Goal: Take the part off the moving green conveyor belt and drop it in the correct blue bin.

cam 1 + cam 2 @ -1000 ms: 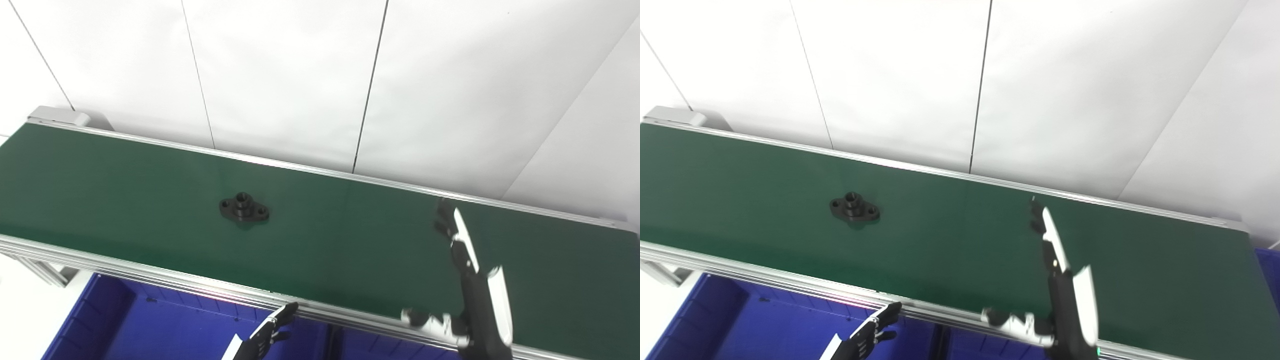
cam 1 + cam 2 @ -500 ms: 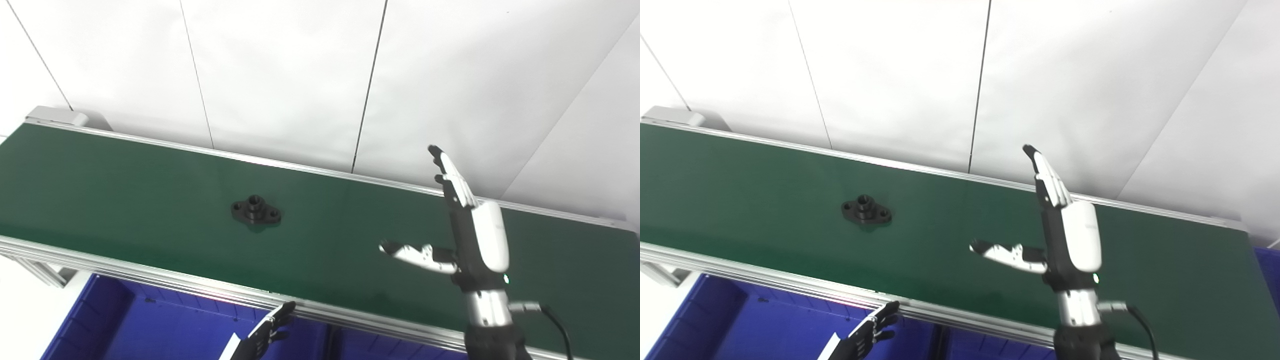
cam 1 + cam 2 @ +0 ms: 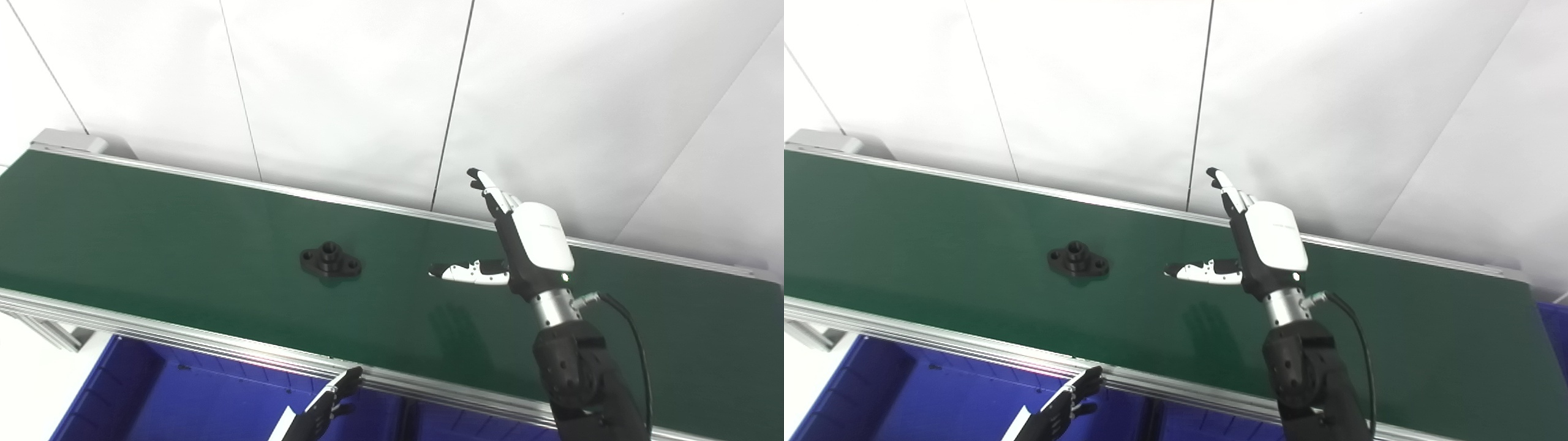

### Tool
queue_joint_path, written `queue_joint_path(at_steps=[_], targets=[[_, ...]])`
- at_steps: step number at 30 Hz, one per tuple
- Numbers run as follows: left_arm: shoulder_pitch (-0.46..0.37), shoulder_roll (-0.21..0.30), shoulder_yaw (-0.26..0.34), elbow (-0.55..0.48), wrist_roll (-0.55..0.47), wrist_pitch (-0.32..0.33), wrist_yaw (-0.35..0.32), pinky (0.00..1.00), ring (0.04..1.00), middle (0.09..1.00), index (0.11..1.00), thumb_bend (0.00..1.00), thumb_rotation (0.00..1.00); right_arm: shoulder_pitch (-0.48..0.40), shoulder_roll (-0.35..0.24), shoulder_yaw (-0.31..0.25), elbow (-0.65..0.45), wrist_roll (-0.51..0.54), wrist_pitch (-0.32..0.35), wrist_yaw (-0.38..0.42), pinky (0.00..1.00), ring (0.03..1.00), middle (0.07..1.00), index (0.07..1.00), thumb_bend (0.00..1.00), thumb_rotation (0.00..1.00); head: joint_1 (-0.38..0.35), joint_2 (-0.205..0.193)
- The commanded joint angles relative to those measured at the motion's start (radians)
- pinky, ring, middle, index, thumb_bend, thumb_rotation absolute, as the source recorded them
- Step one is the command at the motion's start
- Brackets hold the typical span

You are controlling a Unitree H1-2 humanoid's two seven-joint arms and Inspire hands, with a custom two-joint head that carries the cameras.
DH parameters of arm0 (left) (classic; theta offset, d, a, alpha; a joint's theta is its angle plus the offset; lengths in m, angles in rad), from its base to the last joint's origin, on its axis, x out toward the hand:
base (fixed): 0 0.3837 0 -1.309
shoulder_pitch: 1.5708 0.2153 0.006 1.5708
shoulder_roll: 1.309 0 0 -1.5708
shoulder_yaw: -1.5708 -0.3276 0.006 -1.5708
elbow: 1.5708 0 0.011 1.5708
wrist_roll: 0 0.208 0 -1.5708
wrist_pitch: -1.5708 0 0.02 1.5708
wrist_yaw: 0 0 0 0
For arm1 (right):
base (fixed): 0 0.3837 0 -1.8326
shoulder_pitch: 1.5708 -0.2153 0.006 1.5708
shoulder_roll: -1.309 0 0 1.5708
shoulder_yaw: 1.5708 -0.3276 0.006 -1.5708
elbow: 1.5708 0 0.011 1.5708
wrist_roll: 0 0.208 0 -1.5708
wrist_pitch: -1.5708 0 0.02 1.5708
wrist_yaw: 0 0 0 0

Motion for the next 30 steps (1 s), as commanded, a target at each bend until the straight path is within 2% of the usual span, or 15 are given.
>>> queue_joint_path(at_steps=[1,6,11,15,19,23,30], targets=[[0.002,-0.005,0.001,-0.021,0.012,-0.024,0.005,0.82,0.904,0.938,0.906,0.74,0.73,-0.057,0.001,0.010,0.015,-0.006,0.022,-0.011,0.69,0.823,0.841,0.925,0.98,0.51,0.002,0.000],[-0.003,-0.003,-0.004,-0.011,0.003,-0.038,0.005,0.83,0.907,0.940,0.911,0.73,0.72,-0.120,0.011,0.054,0.121,-0.042,0.029,-0.023,0.71,0.810,0.833,0.922,0.98,0.53,0.004,0.002],[-0.006,-0.002,-0.005,-0.014,0.003,-0.038,0.000,0.83,0.913,0.941,0.911,0.74,0.72,-0.156,0.031,0.086,0.181,-0.053,0.043,-0.030,0.71,0.807,0.834,0.918,0.99,0.55,0.005,0.003],[-0.001,-0.005,-0.005,-0.014,-0.019,-0.034,-0.013,0.84,0.925,0.946,0.910,0.75,0.71,-0.182,0.048,0.134,0.231,-0.088,0.069,-0.035,0.70,0.797,0.827,0.914,0.99,0.54,0.006,0.008],[-0.004,-0.002,-0.008,-0.012,-0.011,-0.039,-0.008,0.84,0.926,0.945,0.910,0.74,0.70,-0.195,0.064,0.171,0.263,-0.098,0.103,-0.016,0.73,0.813,0.841,0.922,0.99,0.54,0.008,0.012],[-0.005,-0.004,-0.009,-0.008,-0.004,-0.039,-0.003,0.84,0.924,0.939,0.907,0.74,0.71,-0.205,0.071,0.207,0.290,-0.110,0.118,-0.018,0.68,0.787,0.822,0.907,1.00,0.55,0.010,0.013],[-0.004,-0.006,-0.014,-0.013,-0.004,-0.038,-0.009,0.83,0.923,0.937,0.910,0.74,0.70,-0.208,0.093,0.254,0.313,-0.117,0.145,0.004,0.71,0.785,0.822,0.908,1.00,0.56,0.017,0.016]])
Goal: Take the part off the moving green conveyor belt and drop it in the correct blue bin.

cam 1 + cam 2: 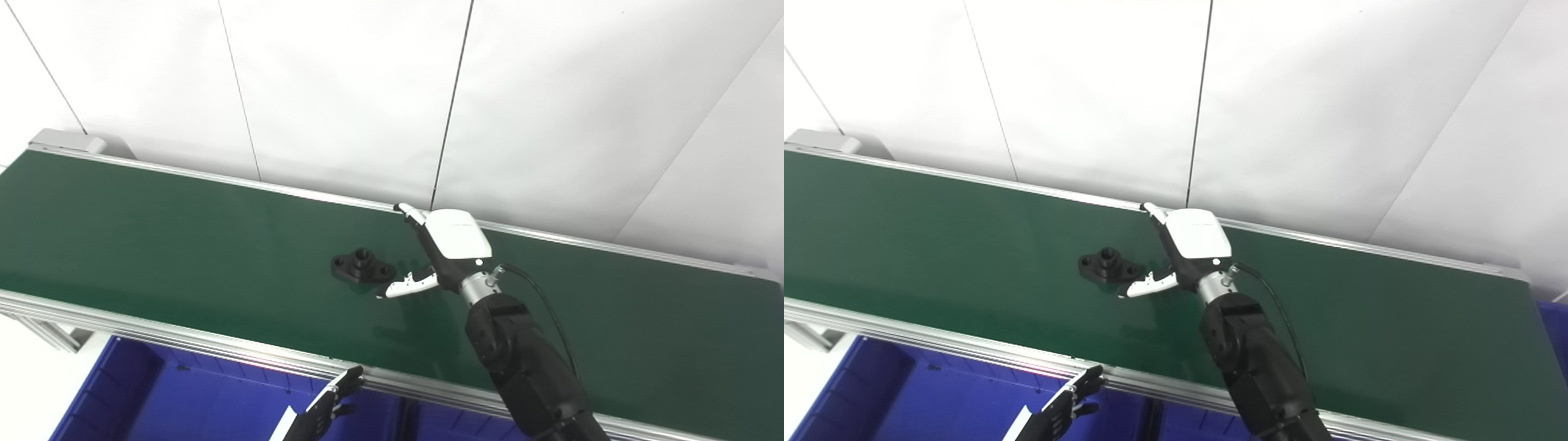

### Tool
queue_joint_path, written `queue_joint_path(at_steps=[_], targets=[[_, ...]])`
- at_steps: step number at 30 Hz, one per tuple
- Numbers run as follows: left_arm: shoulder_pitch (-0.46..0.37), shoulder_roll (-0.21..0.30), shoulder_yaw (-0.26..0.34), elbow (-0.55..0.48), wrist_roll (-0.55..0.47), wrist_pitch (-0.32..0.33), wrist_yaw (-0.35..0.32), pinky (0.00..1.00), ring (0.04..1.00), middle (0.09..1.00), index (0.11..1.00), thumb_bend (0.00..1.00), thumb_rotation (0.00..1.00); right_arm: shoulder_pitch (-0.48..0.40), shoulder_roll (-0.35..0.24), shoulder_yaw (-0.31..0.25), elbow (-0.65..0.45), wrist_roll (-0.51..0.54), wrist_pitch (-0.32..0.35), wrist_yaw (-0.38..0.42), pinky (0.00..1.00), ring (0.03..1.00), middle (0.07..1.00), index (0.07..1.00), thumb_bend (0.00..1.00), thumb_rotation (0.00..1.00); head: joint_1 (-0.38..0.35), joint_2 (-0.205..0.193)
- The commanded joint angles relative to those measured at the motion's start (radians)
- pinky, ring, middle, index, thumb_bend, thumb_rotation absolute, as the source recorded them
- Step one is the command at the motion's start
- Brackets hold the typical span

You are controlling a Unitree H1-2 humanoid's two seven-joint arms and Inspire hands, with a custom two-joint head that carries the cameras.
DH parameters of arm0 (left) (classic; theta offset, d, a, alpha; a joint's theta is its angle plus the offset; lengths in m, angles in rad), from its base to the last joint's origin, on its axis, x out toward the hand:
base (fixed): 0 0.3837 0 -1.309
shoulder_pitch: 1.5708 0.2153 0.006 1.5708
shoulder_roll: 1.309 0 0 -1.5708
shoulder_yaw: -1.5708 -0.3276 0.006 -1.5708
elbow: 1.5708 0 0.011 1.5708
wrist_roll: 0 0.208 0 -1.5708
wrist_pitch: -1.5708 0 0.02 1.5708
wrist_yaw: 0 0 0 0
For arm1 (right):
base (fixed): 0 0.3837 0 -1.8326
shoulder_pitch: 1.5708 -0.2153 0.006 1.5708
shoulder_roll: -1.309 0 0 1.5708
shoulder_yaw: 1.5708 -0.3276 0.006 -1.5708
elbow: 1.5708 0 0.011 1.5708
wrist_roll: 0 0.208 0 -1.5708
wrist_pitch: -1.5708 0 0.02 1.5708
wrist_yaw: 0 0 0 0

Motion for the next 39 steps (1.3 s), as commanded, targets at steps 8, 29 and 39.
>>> queue_joint_path(at_steps=[8,29,39], targets=[[0.003,-0.012,-0.012,-0.020,0.002,-0.037,0.001,0.84,0.929,0.938,0.914,0.73,0.70,-0.041,0.028,0.021,0.000,0.013,0.046,0.027,0.70,0.776,0.818,0.924,1.00,0.56,0.010,0.005],[0.030,-0.014,-0.016,-0.054,0.007,-0.028,0.008,0.84,0.919,0.931,0.911,0.72,0.70,-0.039,-0.001,0.072,0.147,-0.006,0.075,-0.014,0.33,0.414,0.510,0.636,0.66,0.41,0.021,0.021],[0.035,-0.013,-0.012,-0.053,0.011,-0.038,0.019,0.83,0.910,0.924,0.901,0.71,0.71,-0.023,-0.008,0.115,0.207,-0.024,0.089,-0.085,0.15,0.205,0.295,0.490,0.51,0.14,0.020,0.034]])
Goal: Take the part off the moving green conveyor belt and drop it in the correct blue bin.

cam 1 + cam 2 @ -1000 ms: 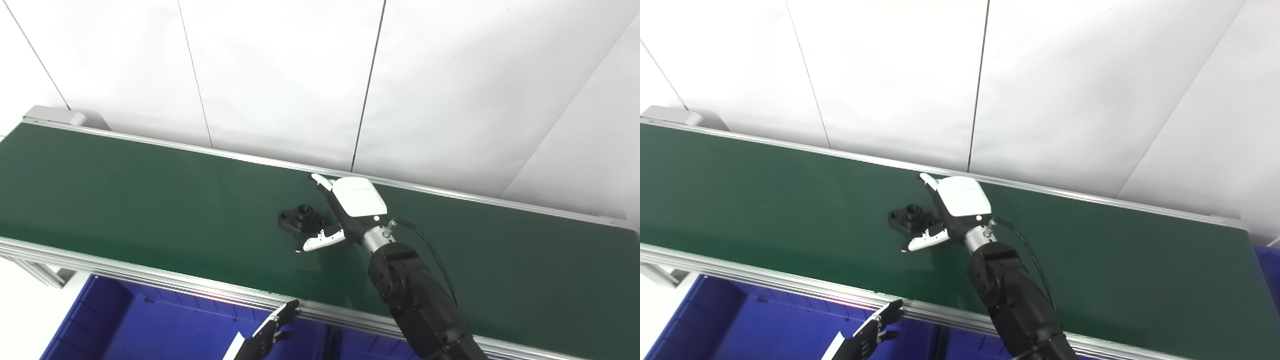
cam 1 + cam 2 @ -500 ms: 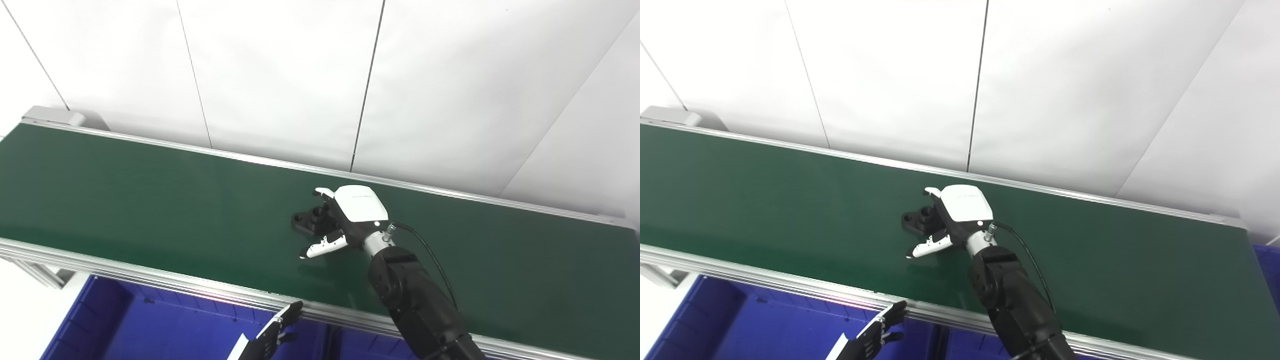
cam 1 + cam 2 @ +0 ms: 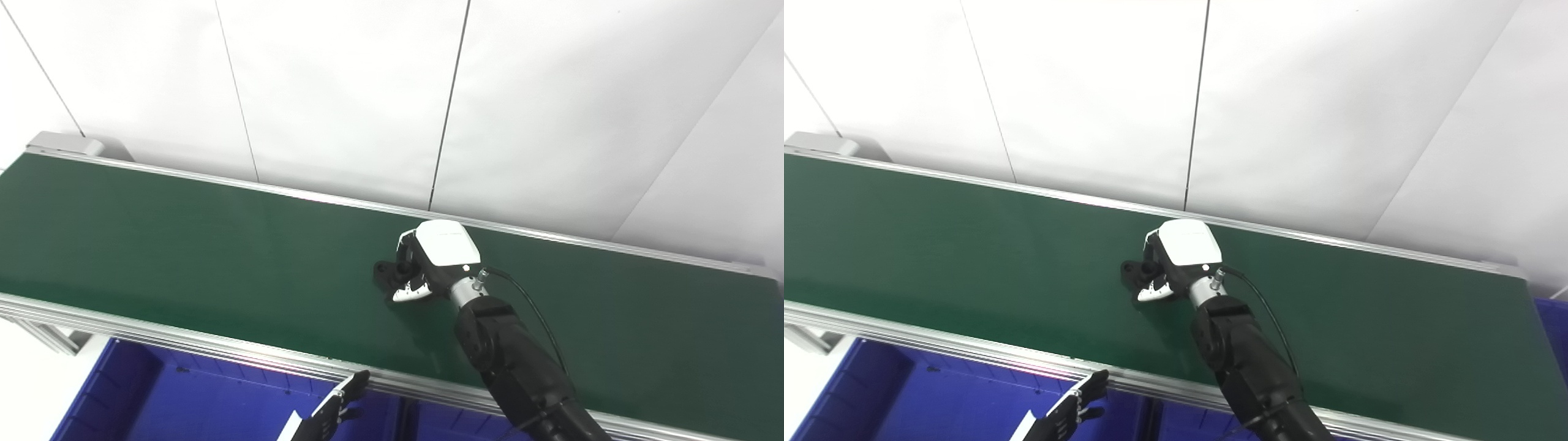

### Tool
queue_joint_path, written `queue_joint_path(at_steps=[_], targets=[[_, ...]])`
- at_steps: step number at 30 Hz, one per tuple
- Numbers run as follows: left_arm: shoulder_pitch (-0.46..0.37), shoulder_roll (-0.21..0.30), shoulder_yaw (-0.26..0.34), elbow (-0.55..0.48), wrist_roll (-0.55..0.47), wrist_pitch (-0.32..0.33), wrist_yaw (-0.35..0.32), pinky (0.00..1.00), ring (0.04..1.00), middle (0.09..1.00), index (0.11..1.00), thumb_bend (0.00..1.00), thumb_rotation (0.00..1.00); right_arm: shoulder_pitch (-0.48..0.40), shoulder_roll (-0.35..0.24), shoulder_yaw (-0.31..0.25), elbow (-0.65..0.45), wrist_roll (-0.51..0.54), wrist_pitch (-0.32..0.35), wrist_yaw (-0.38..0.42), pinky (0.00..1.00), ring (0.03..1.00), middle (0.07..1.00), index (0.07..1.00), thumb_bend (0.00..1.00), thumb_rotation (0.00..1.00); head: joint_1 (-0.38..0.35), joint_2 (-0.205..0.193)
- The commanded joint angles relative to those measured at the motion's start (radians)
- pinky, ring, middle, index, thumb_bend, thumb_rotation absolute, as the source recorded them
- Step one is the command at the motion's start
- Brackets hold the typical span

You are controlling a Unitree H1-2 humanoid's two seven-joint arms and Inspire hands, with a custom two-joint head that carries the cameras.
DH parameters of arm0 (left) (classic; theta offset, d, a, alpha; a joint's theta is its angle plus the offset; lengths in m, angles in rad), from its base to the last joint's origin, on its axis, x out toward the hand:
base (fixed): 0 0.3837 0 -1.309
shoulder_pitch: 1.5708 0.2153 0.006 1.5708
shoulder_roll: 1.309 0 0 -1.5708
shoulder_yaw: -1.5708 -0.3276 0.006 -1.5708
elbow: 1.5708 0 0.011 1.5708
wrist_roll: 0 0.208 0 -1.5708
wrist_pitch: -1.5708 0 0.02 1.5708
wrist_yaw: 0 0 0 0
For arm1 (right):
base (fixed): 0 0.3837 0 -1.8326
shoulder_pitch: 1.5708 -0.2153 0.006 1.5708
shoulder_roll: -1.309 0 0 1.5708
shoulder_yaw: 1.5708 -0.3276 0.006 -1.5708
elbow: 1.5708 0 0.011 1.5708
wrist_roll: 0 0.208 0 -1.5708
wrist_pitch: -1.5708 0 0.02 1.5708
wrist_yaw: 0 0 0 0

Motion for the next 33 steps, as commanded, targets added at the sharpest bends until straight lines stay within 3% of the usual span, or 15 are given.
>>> queue_joint_path(at_steps=[1,18,26,33], targets=[[0.009,-0.006,0.002,-0.019,0.003,-0.040,0.014,0.84,0.908,0.922,0.900,0.71,0.70,0.026,-0.005,0.033,0.043,-0.033,0.043,0.009,0.14,0.198,0.288,0.490,0.51,0.14,0.001,0.003],[0.009,-0.005,0.003,-0.026,0.017,-0.036,0.020,0.82,0.897,0.916,0.904,0.70,0.71,0.073,-0.012,0.042,0.026,0.003,0.034,-0.067,0.12,0.177,0.261,0.487,0.51,0.13,-0.007,0.011],[0.015,-0.005,0.008,-0.043,0.023,-0.025,0.018,0.84,0.905,0.928,0.908,0.68,0.72,0.137,-0.047,0.006,-0.178,0.054,0.007,-0.066,0.16,0.216,0.314,0.488,0.50,0.14,-0.034,0.026],[0.016,0.012,0.018,-0.084,0.011,0.005,-0.001,0.88,0.910,0.938,0.927,0.65,0.74,0.200,-0.084,-0.020,-0.389,0.046,0.013,-0.036,0.16,0.223,0.322,0.488,0.50,0.14,-0.105,0.067]])
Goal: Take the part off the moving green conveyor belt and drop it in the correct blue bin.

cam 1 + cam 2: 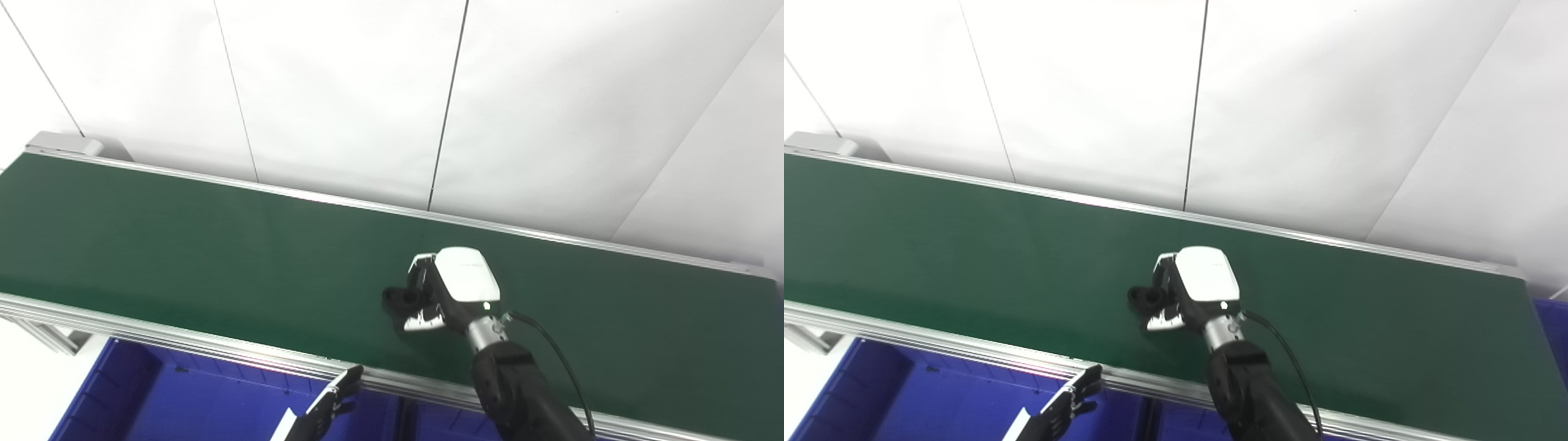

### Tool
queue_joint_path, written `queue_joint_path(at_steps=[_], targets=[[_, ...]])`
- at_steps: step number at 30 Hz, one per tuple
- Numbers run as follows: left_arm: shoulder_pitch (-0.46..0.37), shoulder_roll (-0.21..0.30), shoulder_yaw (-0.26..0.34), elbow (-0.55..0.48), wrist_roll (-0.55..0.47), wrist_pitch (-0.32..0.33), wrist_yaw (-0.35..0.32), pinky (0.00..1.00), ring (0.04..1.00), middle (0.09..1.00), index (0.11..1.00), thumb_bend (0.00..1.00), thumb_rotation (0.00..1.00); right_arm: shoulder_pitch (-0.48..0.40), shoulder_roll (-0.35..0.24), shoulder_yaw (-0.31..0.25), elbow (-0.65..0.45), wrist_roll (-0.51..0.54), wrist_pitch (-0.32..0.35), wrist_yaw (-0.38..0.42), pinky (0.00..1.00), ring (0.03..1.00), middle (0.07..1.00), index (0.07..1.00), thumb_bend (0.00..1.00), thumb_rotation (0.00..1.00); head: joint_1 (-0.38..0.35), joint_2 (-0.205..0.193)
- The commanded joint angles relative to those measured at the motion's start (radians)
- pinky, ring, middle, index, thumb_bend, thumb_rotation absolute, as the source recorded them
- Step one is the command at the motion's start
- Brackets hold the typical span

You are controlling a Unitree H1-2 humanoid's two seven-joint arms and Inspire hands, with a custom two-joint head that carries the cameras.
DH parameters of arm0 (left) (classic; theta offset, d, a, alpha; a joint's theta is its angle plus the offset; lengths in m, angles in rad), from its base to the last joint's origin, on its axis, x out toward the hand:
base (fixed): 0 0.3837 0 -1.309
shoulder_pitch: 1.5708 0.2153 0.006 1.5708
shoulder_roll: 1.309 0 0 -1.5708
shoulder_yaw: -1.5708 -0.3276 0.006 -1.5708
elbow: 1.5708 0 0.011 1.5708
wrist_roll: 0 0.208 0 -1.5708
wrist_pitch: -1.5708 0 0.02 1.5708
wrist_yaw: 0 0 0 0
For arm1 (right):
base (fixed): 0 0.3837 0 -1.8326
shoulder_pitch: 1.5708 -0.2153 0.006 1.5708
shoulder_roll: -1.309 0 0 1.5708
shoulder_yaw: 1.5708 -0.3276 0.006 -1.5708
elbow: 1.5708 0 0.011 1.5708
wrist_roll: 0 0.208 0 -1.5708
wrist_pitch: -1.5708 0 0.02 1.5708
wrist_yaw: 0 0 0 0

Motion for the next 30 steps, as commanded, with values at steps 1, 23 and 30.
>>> queue_joint_path(at_steps=[1,23,30], targets=[[0.011,0.006,0.003,-0.042,-0.004,-0.005,-0.005,0.88,0.912,0.940,0.930,0.65,0.75,-0.013,-0.003,-0.017,-0.093,-0.017,0.005,0.013,0.16,0.227,0.326,0.488,0.50,0.14,-0.025,0.005],[0.041,0.067,0.049,-0.185,-0.127,0.052,-0.076,1.00,0.982,0.997,1.000,0.64,0.93,0.280,-0.074,-0.141,-0.629,-0.176,0.088,0.329,0.16,0.224,0.327,0.487,0.50,0.13,-0.329,0.214],[0.020,0.108,0.082,-0.228,-0.159,0.095,-0.108,1.00,0.977,0.989,1.000,0.67,0.91,0.472,-0.068,-0.176,-0.818,-0.263,0.106,0.485,0.12,0.174,0.267,0.487,0.51,0.13,-0.405,0.274]])
